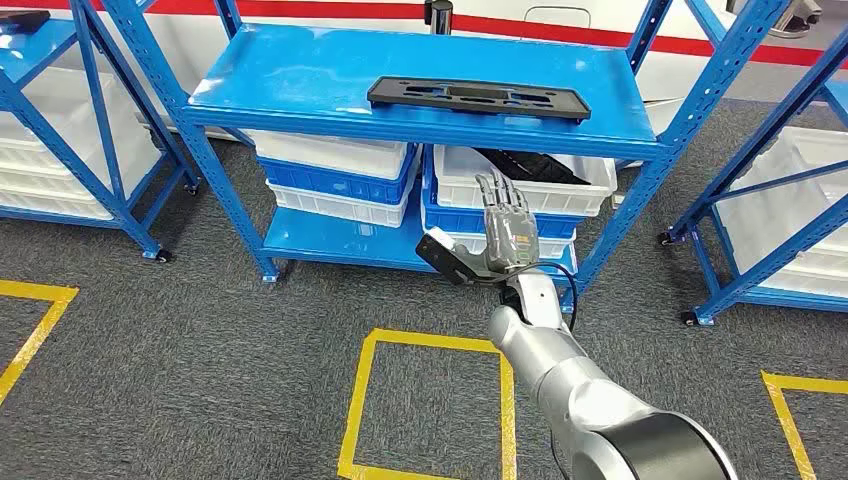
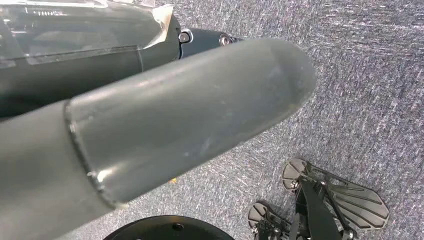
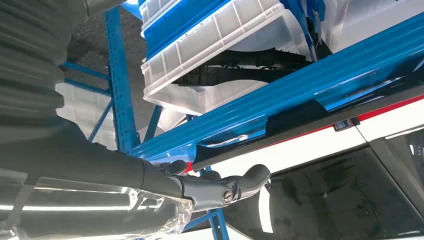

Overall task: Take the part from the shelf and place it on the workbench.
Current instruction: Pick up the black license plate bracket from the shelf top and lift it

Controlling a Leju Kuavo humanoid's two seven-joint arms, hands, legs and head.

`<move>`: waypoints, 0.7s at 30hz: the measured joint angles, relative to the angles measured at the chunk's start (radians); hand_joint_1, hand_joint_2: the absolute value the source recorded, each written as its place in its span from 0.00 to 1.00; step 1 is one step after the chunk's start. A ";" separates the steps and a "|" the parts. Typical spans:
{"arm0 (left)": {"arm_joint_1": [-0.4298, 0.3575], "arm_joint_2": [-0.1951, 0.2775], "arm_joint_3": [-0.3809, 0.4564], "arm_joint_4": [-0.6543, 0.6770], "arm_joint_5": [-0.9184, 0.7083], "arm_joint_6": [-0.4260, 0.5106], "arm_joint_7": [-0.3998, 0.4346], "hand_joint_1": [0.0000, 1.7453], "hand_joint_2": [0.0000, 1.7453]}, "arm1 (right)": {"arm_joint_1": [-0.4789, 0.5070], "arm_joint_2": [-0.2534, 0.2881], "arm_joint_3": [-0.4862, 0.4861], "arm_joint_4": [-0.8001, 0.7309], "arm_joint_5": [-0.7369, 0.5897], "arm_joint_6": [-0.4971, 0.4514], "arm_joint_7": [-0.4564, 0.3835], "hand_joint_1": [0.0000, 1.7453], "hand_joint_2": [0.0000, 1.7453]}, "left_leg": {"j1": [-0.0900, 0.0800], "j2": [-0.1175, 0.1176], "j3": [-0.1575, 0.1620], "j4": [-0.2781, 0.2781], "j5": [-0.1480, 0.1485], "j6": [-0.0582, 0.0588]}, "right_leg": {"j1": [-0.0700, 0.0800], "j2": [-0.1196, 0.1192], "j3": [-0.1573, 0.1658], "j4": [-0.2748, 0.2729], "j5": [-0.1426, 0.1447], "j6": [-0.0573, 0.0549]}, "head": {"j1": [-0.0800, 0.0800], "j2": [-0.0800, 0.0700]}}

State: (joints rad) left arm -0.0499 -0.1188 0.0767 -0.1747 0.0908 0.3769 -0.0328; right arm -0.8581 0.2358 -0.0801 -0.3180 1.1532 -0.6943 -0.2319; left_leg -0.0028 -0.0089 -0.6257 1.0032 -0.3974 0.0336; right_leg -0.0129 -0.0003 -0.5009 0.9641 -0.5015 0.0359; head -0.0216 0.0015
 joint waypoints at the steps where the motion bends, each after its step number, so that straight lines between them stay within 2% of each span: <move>1: 0.000 0.000 0.000 0.000 0.000 0.000 0.000 0.00 0.00 | 0.000 0.000 0.000 0.000 0.000 0.000 0.000 0.00 1.00 | 0.000 0.000 0.000 0.000 0.000 0.000 | 0.000 0.000 0.000 0.000 0.000 0.000 | 0.000 0.000; 16: 0.000 0.000 0.001 0.000 -0.032 -0.011 0.015 0.00 0.00 | 0.003 -0.005 -0.023 -0.004 0.023 0.000 0.006 0.00 1.00 | -0.001 0.000 0.000 0.001 -0.001 0.001 | 0.000 0.000 0.000 -0.001 0.001 0.001 | 0.000 0.000; 19: 0.000 0.001 0.001 0.000 -0.036 -0.012 0.017 0.00 0.00 | 0.005 -0.004 -0.027 -0.007 0.024 0.000 0.002 0.00 1.00 | -0.004 0.000 -0.002 0.003 -0.005 0.011 | -0.009 0.000 0.008 -0.007 0.002 0.011 | 0.000 0.000; 21: -0.001 0.001 0.001 0.000 -0.038 -0.012 0.020 0.00 0.00 | 0.006 -0.004 -0.028 -0.010 0.026 -0.001 -0.002 0.00 1.00 | 0.003 0.001 0.005 -0.010 -0.001 0.018 | -0.009 0.000 0.004 0.008 -0.006 0.015 | 0.000 0.000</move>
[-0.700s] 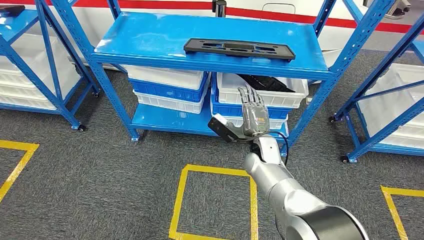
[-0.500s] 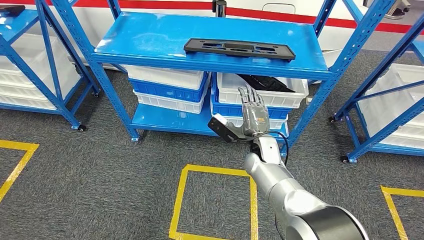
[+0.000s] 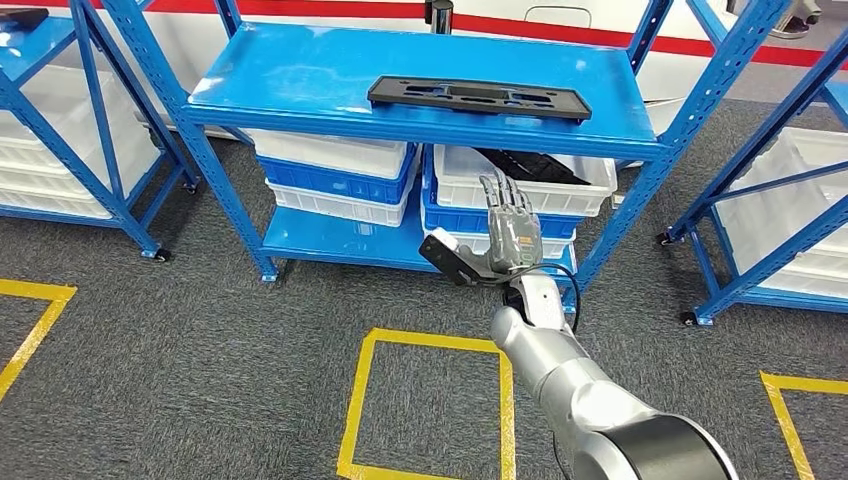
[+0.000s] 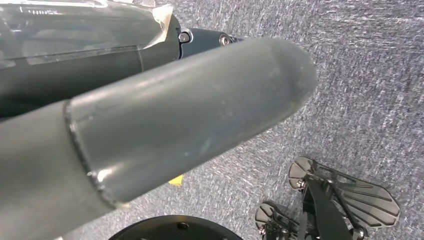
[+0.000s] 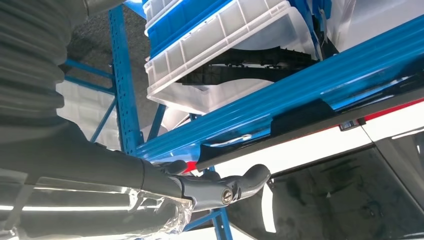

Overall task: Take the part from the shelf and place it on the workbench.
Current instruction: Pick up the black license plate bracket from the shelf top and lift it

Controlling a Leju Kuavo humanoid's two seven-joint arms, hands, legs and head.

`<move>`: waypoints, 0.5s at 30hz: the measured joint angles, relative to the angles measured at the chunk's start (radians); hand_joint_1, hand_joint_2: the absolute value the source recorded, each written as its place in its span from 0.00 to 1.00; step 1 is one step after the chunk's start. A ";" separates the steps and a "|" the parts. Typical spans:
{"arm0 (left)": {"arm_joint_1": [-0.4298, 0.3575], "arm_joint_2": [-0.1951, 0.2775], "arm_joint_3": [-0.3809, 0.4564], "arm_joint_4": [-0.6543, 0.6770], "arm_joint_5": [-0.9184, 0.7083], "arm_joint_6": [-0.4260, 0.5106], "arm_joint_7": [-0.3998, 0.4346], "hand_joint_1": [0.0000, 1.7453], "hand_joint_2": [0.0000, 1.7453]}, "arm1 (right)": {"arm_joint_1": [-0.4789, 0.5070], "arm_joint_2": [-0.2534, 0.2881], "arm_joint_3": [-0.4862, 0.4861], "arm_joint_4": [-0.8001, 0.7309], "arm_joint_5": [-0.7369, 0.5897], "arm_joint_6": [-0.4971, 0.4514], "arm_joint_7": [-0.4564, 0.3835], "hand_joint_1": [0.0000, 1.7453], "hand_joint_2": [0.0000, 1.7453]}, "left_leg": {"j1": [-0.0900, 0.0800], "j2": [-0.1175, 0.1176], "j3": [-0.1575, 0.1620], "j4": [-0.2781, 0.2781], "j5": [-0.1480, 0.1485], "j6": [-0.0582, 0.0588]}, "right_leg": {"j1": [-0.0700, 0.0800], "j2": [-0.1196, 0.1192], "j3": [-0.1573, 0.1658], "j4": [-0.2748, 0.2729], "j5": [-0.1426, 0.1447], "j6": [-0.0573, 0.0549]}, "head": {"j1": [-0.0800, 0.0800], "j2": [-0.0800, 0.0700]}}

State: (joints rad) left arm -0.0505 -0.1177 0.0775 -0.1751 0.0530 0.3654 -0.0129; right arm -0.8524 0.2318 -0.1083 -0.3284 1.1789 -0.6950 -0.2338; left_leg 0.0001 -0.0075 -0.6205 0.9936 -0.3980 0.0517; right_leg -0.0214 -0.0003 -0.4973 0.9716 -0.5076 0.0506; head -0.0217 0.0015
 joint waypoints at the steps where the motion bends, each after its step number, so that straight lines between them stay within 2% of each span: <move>1: 0.000 0.000 0.000 0.000 0.000 0.001 0.001 0.00 0.00 | 0.000 0.000 -0.002 -0.002 0.001 0.000 -0.001 0.00 1.00 | 0.003 0.001 0.005 -0.007 0.003 0.004 | 0.001 0.000 -0.017 0.034 -0.016 -0.003 | 0.001 0.000; 2: -0.001 -0.001 0.000 0.000 0.001 0.002 0.002 0.00 0.00 | 0.000 0.000 -0.004 -0.003 0.001 0.000 -0.002 0.00 1.00 | 0.006 0.002 0.009 -0.012 0.005 0.007 | 0.002 0.000 -0.045 0.089 -0.039 -0.009 | 0.002 0.000; 4: -0.002 -0.001 0.001 0.000 0.004 0.004 0.002 0.00 0.00 | 0.006 -0.001 -0.008 -0.003 0.002 0.000 -0.004 0.00 1.00 | 0.005 0.002 0.010 -0.013 0.005 0.010 | 0.001 0.001 -0.128 0.237 -0.091 -0.019 | 0.003 0.000; 5: -0.002 -0.001 0.001 0.000 0.006 0.004 0.003 0.00 0.00 | 0.009 -0.001 -0.010 -0.002 0.002 0.000 -0.005 0.00 1.00 | 0.004 0.001 0.010 -0.012 0.005 0.010 | 0.001 0.001 -0.160 0.289 -0.104 -0.019 | 0.003 0.000; 6: -0.002 -0.001 0.002 0.000 0.008 0.006 0.003 0.00 0.00 | 0.013 -0.001 -0.011 -0.001 0.003 0.000 -0.006 0.00 1.00 | 0.005 0.000 0.010 -0.012 0.004 0.009 | 0.001 0.001 -0.175 0.304 -0.099 -0.014 | 0.004 0.000; 7: -0.002 -0.002 0.004 0.000 0.009 0.006 0.004 0.00 0.00 | 0.014 -0.001 -0.012 -0.001 0.004 0.000 -0.007 0.00 1.00 | 0.005 -0.001 0.010 -0.011 0.003 0.007 | -0.001 0.001 -0.168 0.276 -0.078 -0.005 | 0.004 0.000; 9: -0.002 -0.003 0.006 0.000 0.011 0.008 0.004 0.00 0.00 | 0.012 -0.001 -0.014 0.000 0.006 0.000 -0.008 0.00 1.00 | 0.006 -0.002 0.010 -0.003 -0.001 -0.004 | -0.007 0.000 -0.112 0.136 -0.010 0.011 | 0.005 0.000; 10: -0.002 -0.004 0.007 0.000 0.011 0.008 0.004 0.00 0.00 | 0.011 0.000 -0.014 0.000 0.006 0.000 -0.009 0.00 1.00 | 0.006 -0.003 0.009 0.002 -0.005 -0.012 | -0.008 0.000 -0.085 0.076 0.015 0.011 | 0.005 0.000; 11: -0.002 -0.004 0.007 0.000 0.011 0.009 0.004 0.00 0.00 | 0.010 0.001 -0.014 0.000 0.007 0.000 -0.009 0.00 1.00 | 0.005 -0.003 0.008 0.007 -0.008 -0.020 | -0.008 0.000 -0.067 0.039 0.031 0.006 | 0.004 0.000; 12: -0.002 -0.004 0.008 0.000 0.011 0.009 0.004 0.00 0.00 | 0.010 0.003 -0.014 0.000 0.007 0.000 -0.009 0.00 1.00 | 0.004 -0.003 0.006 0.010 -0.012 -0.024 | -0.007 0.000 -0.062 0.027 0.038 -0.003 | 0.004 0.000; 13: -0.002 -0.003 0.008 0.000 0.011 0.009 0.004 0.00 0.00 | 0.010 0.005 -0.014 0.000 0.007 0.000 -0.009 0.00 1.00 | 0.005 -0.003 0.005 0.011 -0.013 -0.020 | -0.005 0.001 -0.059 0.026 0.041 -0.010 | 0.002 0.000; 15: -0.001 -0.003 0.010 0.000 0.011 0.010 0.004 0.00 0.00 | 0.009 0.007 -0.014 0.000 0.007 0.000 -0.009 0.00 1.00 | 0.007 -0.002 0.006 0.011 -0.012 -0.008 | -0.004 0.002 -0.059 0.025 0.043 -0.015 | 0.001 0.000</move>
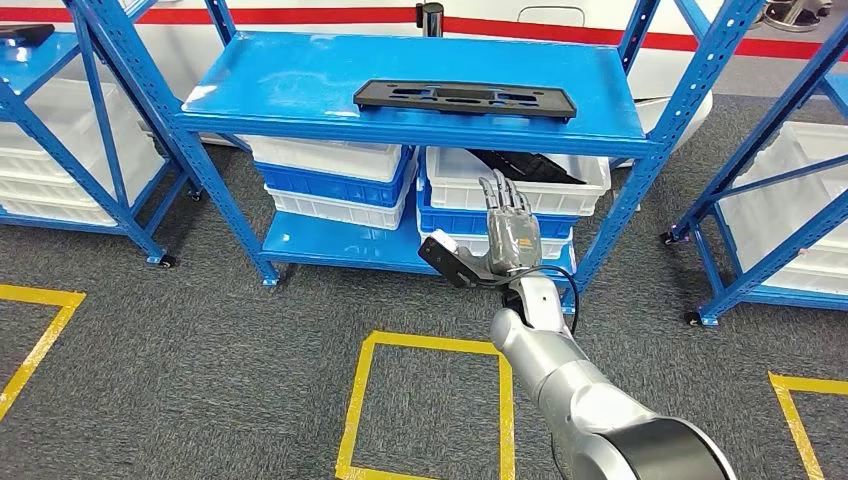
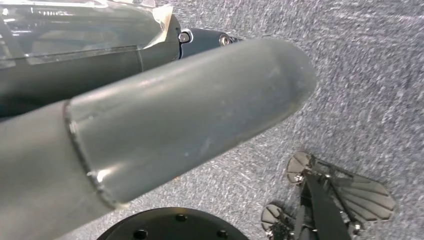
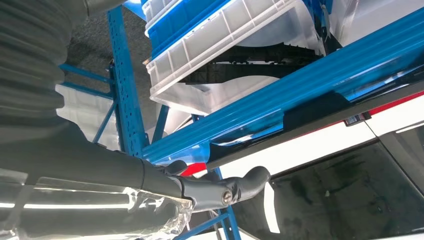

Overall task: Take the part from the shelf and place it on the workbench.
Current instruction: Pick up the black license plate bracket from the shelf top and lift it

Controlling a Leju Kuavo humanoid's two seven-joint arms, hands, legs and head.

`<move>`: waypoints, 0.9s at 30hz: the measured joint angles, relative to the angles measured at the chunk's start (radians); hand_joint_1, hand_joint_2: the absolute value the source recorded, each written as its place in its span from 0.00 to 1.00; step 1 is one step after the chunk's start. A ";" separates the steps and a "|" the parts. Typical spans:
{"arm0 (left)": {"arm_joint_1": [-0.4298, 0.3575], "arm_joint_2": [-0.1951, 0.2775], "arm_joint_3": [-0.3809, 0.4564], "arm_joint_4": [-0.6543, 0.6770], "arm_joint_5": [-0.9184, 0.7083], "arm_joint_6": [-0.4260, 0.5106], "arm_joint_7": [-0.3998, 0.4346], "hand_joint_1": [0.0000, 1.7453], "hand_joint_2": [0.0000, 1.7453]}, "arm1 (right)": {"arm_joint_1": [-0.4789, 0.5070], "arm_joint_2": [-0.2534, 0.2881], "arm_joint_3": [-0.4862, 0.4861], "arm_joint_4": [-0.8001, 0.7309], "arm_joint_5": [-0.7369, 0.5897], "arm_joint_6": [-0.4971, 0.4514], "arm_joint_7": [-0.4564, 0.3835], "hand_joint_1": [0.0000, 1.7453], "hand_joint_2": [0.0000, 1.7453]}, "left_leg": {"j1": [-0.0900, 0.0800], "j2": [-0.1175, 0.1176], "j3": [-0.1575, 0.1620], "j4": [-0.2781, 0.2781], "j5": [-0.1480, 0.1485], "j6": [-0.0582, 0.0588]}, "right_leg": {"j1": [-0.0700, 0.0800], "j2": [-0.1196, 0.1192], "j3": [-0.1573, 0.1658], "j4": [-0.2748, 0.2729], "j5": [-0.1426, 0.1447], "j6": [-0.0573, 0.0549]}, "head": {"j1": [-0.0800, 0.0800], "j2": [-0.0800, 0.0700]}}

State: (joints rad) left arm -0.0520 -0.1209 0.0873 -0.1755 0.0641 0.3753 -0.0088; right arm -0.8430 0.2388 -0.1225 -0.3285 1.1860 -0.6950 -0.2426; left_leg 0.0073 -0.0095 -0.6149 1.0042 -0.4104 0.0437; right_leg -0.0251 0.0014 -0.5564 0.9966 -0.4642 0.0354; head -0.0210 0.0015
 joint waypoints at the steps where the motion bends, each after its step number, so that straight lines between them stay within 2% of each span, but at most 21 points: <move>1: 0.000 0.000 0.000 0.000 0.000 0.000 0.000 0.00 0.00 | 0.000 0.000 0.000 0.000 0.000 0.000 0.000 0.00 1.00 | 0.001 0.000 0.001 -0.001 0.002 0.003 | 0.002 0.000 0.000 0.000 0.000 -0.001 | -0.001 0.000; 12: 0.000 0.000 0.004 0.000 -0.002 0.003 0.000 0.00 0.00 | -0.001 0.004 -0.001 0.008 0.000 0.000 -0.002 0.00 1.00 | 0.001 0.000 -0.001 0.001 -0.004 0.000 | 0.003 0.000 0.000 -0.003 -0.001 0.000 | -0.001 0.000; 14: 0.000 -0.001 0.004 0.000 -0.002 0.003 0.000 0.00 0.00 | -0.003 0.004 -0.001 0.008 0.000 0.000 -0.005 0.00 1.00 | 0.005 0.001 0.008 -0.016 0.002 -0.002 | 0.008 0.000 -0.003 0.001 -0.006 0.002 | 0.000 0.000; 16: 0.001 -0.003 0.005 0.000 -0.001 0.003 0.000 0.00 0.00 | -0.008 0.004 -0.001 0.008 0.000 0.000 -0.008 0.00 1.00 | 0.010 0.003 0.020 -0.034 0.011 -0.003 | 0.011 -0.001 -0.034 0.064 -0.037 0.000 | 0.002 0.000; 18: 0.000 -0.004 0.005 0.000 -0.001 0.003 0.000 0.00 0.00 | -0.007 0.002 -0.001 0.010 0.000 0.000 -0.009 0.00 1.00 | 0.009 0.004 0.022 -0.036 0.012 -0.002 | 0.009 -0.001 -0.099 0.192 -0.089 -0.006 | 0.003 0.000; 19: 0.000 -0.004 0.005 0.000 0.001 0.003 0.000 0.00 0.00 | -0.004 0.001 -0.002 0.011 0.000 0.000 -0.009 0.00 1.00 | 0.009 0.003 0.022 -0.035 0.012 -0.002 | 0.009 -0.001 -0.129 0.247 -0.105 -0.004 | 0.003 0.000; 20: 0.001 -0.005 0.006 0.000 0.004 0.003 0.000 0.00 0.00 | -0.001 0.000 -0.002 0.013 0.000 0.000 -0.009 0.00 1.00 | 0.009 0.003 0.022 -0.035 0.012 -0.002 | 0.009 -0.001 -0.145 0.272 -0.108 0.001 | 0.003 0.000; 21: 0.001 -0.006 0.008 0.000 0.007 0.003 -0.002 0.00 0.00 | 0.000 -0.001 -0.002 0.015 0.000 0.000 -0.009 0.00 1.00 | 0.009 0.002 0.022 -0.034 0.011 -0.003 | 0.008 -0.001 -0.141 0.259 -0.095 0.009 | 0.004 0.000; 23: 0.001 -0.008 0.013 0.000 0.013 0.003 -0.006 0.00 0.00 | 0.000 -0.002 -0.002 0.016 0.001 0.000 -0.009 0.00 1.00 | 0.009 0.001 0.021 -0.028 0.008 -0.008 | 0.006 -0.001 -0.077 0.125 -0.037 0.025 | 0.004 0.000; 24: 0.001 -0.009 0.016 0.000 0.015 0.003 -0.010 0.00 0.00 | -0.002 -0.001 -0.002 0.016 0.001 0.000 -0.008 0.00 1.00 | 0.008 0.000 0.020 -0.023 0.004 -0.013 | 0.006 -0.001 -0.044 0.058 -0.012 0.025 | 0.005 0.000; 25: 0.001 -0.009 0.018 0.000 0.015 0.003 -0.014 0.00 0.00 | -0.002 -0.001 -0.002 0.016 0.002 0.000 -0.008 0.00 1.00 | 0.007 0.000 0.019 -0.019 0.001 -0.019 | 0.007 -0.001 -0.021 0.012 0.005 0.020 | 0.005 0.000; 27: 0.001 -0.009 0.020 0.000 0.010 0.002 -0.021 0.00 0.00 | -0.002 -0.002 -0.002 0.016 0.003 0.000 -0.004 0.00 1.00 | 0.005 -0.001 0.017 -0.015 -0.002 -0.032 | 0.012 0.000 -0.013 -0.005 0.013 -0.002 | 0.004 0.000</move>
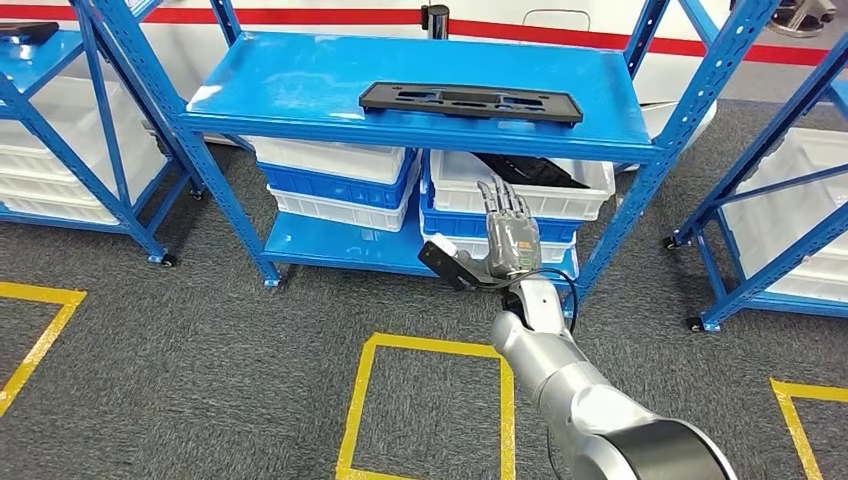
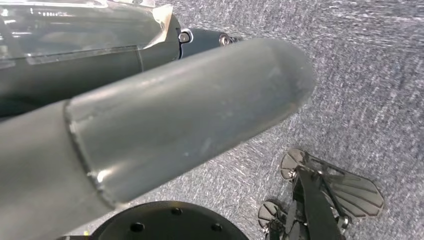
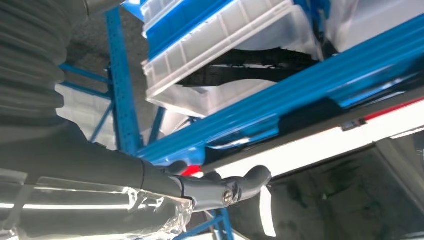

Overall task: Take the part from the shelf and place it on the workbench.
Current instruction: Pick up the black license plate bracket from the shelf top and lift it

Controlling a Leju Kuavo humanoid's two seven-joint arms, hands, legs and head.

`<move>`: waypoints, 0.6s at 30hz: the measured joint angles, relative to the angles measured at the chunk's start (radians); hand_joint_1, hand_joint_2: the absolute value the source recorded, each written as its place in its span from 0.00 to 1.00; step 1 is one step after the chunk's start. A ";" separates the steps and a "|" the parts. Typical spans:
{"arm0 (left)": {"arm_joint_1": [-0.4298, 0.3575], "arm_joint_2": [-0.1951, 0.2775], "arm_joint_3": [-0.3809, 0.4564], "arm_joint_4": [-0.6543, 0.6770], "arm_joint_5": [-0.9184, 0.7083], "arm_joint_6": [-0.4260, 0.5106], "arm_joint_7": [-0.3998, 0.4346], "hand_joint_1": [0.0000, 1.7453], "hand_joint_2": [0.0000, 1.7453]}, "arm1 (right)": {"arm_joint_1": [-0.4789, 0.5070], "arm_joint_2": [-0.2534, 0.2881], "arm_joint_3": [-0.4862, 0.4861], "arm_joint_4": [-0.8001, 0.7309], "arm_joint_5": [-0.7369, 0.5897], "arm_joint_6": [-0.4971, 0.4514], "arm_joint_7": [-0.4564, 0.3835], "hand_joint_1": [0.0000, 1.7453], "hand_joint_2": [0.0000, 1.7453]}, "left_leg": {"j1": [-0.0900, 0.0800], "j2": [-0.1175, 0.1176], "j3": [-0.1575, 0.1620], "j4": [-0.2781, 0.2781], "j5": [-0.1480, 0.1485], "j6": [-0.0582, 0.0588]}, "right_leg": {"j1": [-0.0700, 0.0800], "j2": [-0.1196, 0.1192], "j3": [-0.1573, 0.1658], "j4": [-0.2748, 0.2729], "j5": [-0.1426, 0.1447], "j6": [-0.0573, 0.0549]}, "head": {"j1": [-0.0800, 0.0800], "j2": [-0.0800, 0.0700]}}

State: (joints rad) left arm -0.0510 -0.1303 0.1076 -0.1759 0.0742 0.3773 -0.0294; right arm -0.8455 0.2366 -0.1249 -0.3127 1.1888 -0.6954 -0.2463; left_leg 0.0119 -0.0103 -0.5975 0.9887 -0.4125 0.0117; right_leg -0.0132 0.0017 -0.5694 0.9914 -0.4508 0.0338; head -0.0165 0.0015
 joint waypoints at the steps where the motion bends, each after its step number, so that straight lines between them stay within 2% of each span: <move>1: 0.000 0.000 0.000 0.000 -0.004 -0.001 -0.003 0.00 0.00 | 0.000 -0.001 0.000 0.000 0.001 0.000 0.002 0.00 1.00 | 0.002 0.000 0.000 0.000 0.000 -0.005 | -0.002 0.000 -0.001 0.000 0.003 -0.009 | 0.000 0.000; 3: 0.000 0.001 0.001 0.000 -0.011 -0.003 -0.006 0.00 0.00 | 0.001 -0.003 -0.002 -0.001 0.002 0.000 0.004 0.00 1.00 | 0.006 0.002 -0.010 0.022 -0.015 -0.013 | -0.007 0.000 0.000 -0.002 0.007 -0.024 | -0.002 0.000; 4: 0.000 0.001 0.001 0.000 -0.013 -0.005 -0.006 0.00 0.00 | 0.001 -0.003 -0.002 -0.001 0.004 0.000 0.005 0.00 1.00 | 0.008 0.003 -0.027 0.059 -0.039 -0.017 | -0.010 0.000 0.000 -0.003 0.009 -0.030 | -0.004 0.000; 6: 0.001 0.002 0.001 0.000 -0.017 -0.006 -0.007 0.00 0.00 | 0.006 -0.004 -0.004 -0.003 0.008 0.000 0.007 0.00 1.00 | 0.009 0.004 -0.089 0.188 -0.106 -0.025 | -0.008 0.000 0.000 -0.003 0.009 -0.038 | -0.007 0.000; 7: 0.001 0.003 0.001 0.000 -0.019 -0.007 -0.007 0.00 0.00 | 0.010 -0.005 -0.004 -0.003 0.009 0.000 0.009 0.00 1.00 | 0.009 0.004 -0.120 0.251 -0.129 -0.027 | -0.006 -0.001 0.000 -0.002 0.008 -0.038 | -0.007 0.000; 8: 0.001 0.003 0.001 0.000 -0.021 -0.007 -0.007 0.00 0.00 | 0.014 -0.005 -0.005 -0.003 0.011 0.000 0.010 0.00 1.00 | 0.009 0.005 -0.139 0.288 -0.136 -0.028 | -0.004 -0.001 0.000 -0.002 0.008 -0.039 | -0.007 0.000; 9: 0.002 0.003 0.001 0.000 -0.022 -0.007 -0.007 0.00 0.00 | 0.017 -0.006 -0.005 -0.003 0.013 0.000 0.012 0.00 1.00 | 0.009 0.005 -0.140 0.287 -0.125 -0.027 | -0.003 -0.001 0.000 -0.002 0.008 -0.039 | -0.007 0.000; 10: 0.002 0.004 0.001 0.000 -0.024 -0.008 -0.006 0.00 0.00 | 0.019 -0.006 -0.005 -0.004 0.014 0.000 0.013 0.00 1.00 | 0.009 0.005 -0.121 0.246 -0.097 -0.023 | -0.002 0.000 0.001 -0.002 0.008 -0.039 | -0.007 0.000; 11: 0.002 0.004 0.001 0.000 -0.025 -0.008 -0.006 0.00 0.00 | 0.020 -0.007 -0.006 -0.006 0.016 0.000 0.013 0.00 1.00 | 0.009 0.006 -0.087 0.178 -0.062 -0.018 | -0.001 0.000 0.002 -0.002 0.007 -0.038 | -0.007 0.000; 13: 0.000 0.005 0.000 0.000 -0.026 -0.008 -0.006 0.00 0.00 | 0.020 -0.008 -0.006 -0.011 0.019 0.000 0.014 0.00 1.00 | 0.005 0.007 -0.023 0.053 -0.018 -0.008 | 0.005 0.001 0.001 -0.001 0.005 -0.035 | -0.006 0.000; 14: 0.000 0.006 0.000 0.000 -0.027 -0.008 -0.006 0.00 0.00 | 0.020 -0.008 -0.007 -0.013 0.021 0.000 0.014 0.00 1.00 | 0.002 0.007 -0.009 0.024 -0.012 -0.004 | 0.008 0.001 0.001 -0.001 0.004 -0.031 | -0.006 0.000; 16: 0.000 0.006 0.000 0.000 -0.028 -0.009 -0.005 0.00 0.00 | 0.020 -0.009 -0.008 -0.015 0.022 0.000 0.014 0.00 1.00 | -0.003 0.006 -0.007 0.015 -0.012 0.005 | 0.009 0.001 0.000 -0.003 0.004 -0.022 | -0.004 0.000; 18: 0.000 0.006 0.000 0.000 -0.029 -0.009 -0.002 0.00 0.00 | 0.019 -0.010 -0.010 -0.018 0.024 0.000 0.014 0.00 1.00 | -0.001 0.007 -0.002 0.006 -0.006 0.018 | 0.009 0.000 -0.009 0.013 -0.006 -0.012 | -0.003 0.000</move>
State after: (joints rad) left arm -0.0509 -0.1239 0.1080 -0.1759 0.0455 0.3685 -0.0317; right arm -0.8260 0.2266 -0.1350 -0.3310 1.2125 -0.6955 -0.2321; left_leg 0.0108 -0.0037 -0.5990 0.9945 -0.4188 0.0299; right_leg -0.0042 0.0017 -0.5784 1.0044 -0.4569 0.0214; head -0.0199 0.0015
